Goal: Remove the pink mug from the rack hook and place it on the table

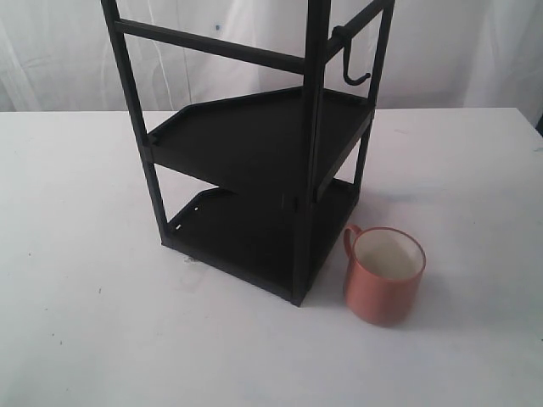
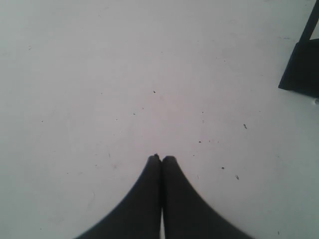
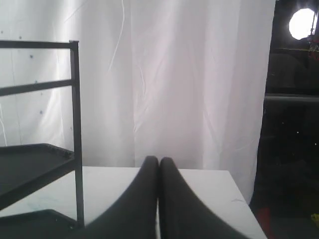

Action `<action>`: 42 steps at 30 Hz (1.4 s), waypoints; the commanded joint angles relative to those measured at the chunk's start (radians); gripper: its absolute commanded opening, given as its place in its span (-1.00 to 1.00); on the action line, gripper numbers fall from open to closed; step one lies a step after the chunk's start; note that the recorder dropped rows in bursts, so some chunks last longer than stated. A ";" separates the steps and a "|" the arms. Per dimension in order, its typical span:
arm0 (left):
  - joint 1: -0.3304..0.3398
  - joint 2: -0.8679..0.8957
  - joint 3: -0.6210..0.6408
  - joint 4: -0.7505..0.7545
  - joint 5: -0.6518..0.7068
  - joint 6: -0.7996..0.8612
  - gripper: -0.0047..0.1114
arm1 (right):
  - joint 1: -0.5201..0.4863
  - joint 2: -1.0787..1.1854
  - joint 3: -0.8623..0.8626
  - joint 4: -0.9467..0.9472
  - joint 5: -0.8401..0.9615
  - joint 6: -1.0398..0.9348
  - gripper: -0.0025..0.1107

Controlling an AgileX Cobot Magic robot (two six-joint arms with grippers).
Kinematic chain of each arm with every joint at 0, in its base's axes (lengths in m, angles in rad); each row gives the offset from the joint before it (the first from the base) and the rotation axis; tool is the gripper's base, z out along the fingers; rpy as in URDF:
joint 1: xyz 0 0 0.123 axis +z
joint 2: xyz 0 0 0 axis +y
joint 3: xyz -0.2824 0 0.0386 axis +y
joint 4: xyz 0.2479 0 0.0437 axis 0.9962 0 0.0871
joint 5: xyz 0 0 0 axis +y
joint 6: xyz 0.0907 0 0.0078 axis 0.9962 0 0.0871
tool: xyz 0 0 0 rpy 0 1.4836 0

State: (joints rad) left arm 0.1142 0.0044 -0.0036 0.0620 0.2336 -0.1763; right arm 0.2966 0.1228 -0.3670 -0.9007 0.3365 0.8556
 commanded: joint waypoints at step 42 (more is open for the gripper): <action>-0.007 -0.004 0.004 0.000 0.000 -0.003 -0.92 | -0.328 -0.123 0.245 0.547 0.058 -0.413 -0.96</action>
State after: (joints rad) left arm 0.1142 0.0044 -0.0036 0.0620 0.2336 -0.1763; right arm -0.0245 0.0044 -0.1387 -0.4680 0.3959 0.6764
